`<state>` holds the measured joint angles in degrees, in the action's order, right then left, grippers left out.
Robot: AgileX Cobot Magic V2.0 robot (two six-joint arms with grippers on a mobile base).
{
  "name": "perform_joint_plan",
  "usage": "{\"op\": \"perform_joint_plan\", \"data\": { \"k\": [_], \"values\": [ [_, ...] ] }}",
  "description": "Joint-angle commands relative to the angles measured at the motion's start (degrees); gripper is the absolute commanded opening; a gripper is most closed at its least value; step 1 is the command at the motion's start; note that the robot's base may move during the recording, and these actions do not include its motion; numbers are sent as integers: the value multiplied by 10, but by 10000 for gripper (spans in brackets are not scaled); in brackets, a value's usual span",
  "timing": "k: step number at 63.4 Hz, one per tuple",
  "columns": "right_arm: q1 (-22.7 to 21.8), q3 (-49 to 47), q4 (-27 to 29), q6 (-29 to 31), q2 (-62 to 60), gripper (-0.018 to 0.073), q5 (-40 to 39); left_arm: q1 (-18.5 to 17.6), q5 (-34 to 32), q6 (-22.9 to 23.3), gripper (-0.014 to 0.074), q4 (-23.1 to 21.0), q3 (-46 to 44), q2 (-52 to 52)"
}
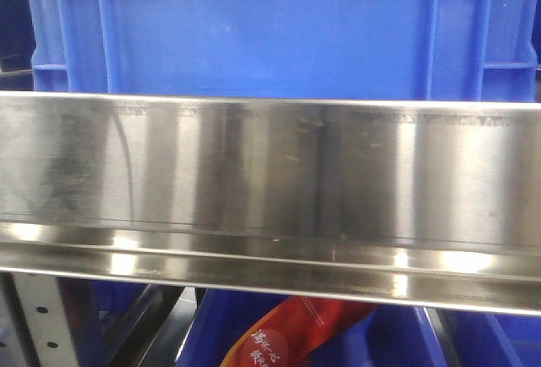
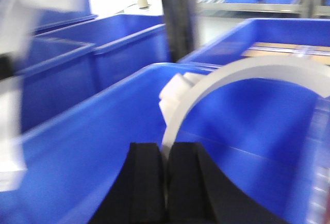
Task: Grab PVC pipe and place in blue bin
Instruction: 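Open both grippers to drop the white pipe pieces into the bin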
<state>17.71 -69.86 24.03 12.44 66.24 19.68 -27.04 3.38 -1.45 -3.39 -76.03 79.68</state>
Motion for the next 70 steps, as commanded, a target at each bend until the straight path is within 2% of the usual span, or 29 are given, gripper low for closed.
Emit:
{"op": "perform_joint_plan", "data": {
  "k": [1,13,21,39,43,53,58,64,70],
  "values": [
    [14,-10,-1,7,9,-169,-36,-8,2,-1,-111,1,-23,11],
    [14,-10,-4,7,29,-169,-30,-8,44,-1,-111,2,-37,28],
    [14,-10,-34,8,33,-169,-36,-6,45,-1,-111,18,-37,32],
    [14,-10,-43,8,55,-169,-39,-6,44,-1,-104,18,-37,36],
    [14,-10,-43,8,64,-169,-38,-6,44,-1,-64,20,-37,36],
    [14,-10,-43,8,74,-169,-35,-6,44,-1,104,21,-37,36],
    [14,-10,-47,8,74,-168,-42,-6,44,-1,144,21,-37,36],
    [14,-10,-52,8,74,-101,-42,-6,46,-1,156,21,-37,36],
    [14,-10,-53,8,74,45,-45,-6,46,-1,156,21,-37,36]
  ]
}}
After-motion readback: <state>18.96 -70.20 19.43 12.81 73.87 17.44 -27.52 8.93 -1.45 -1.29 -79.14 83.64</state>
